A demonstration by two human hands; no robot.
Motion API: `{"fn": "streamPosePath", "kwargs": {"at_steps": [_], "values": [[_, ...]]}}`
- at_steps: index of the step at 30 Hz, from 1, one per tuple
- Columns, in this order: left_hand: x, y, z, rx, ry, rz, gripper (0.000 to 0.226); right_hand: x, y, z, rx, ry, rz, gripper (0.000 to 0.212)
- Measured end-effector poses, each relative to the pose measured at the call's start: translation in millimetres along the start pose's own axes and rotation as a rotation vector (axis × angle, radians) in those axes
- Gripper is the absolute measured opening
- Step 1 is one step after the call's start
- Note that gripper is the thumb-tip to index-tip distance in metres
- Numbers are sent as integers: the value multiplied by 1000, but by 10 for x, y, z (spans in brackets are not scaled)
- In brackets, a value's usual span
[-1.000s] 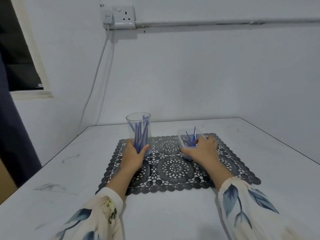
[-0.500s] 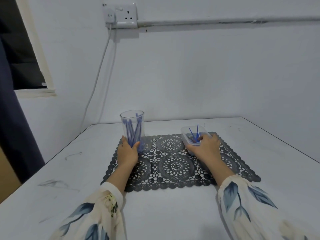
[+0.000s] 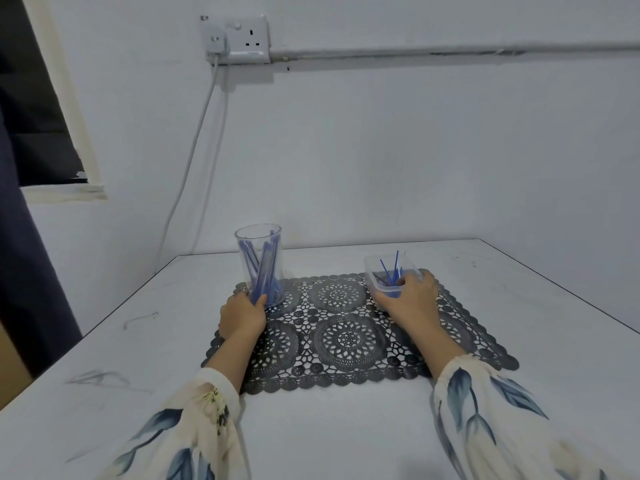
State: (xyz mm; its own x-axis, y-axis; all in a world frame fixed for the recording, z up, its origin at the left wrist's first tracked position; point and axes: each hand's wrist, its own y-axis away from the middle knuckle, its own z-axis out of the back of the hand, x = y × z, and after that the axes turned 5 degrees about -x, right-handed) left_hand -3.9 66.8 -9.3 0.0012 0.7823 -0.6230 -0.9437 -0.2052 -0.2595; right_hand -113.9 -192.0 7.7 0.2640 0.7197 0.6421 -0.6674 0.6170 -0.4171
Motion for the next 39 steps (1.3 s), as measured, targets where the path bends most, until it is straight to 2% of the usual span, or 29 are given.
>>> {"fn": "streamPosePath", "kwargs": {"at_steps": [4,9,14,17,19,21,23,27,30,34,36,39], "values": [[-23,-29,10,2,-89,22,55,-4,5,-11,-4,-2,5,54],[-32,-18,25,-16,-93,9,54,11,11,24,17,34,9,54],[-19,56,91,-78,-3,-74,53,174,64,87,41,273,62,66],[3,55,133,-107,-49,-170,68,477,65,136,56,125,180,59],[30,37,121,-36,-101,-175,82,733,32,145,71,-89,276,49],[64,25,91,59,-172,-148,90,1020,-49,125,126,-263,350,40],[70,35,55,128,-217,-133,93,1317,-143,110,178,-338,413,33],[38,68,17,140,-292,-122,89,1856,-355,0,305,-396,516,28],[40,52,8,135,-347,-123,85,2165,-521,-166,466,-296,618,26],[37,32,-3,140,-360,-128,81,2421,-647,-363,679,-18,799,25],[41,36,-12,132,-363,-131,80,2495,-689,-413,749,80,832,26],[47,21,-17,129,-367,-127,80,2575,-746,-475,818,102,827,21]]}}
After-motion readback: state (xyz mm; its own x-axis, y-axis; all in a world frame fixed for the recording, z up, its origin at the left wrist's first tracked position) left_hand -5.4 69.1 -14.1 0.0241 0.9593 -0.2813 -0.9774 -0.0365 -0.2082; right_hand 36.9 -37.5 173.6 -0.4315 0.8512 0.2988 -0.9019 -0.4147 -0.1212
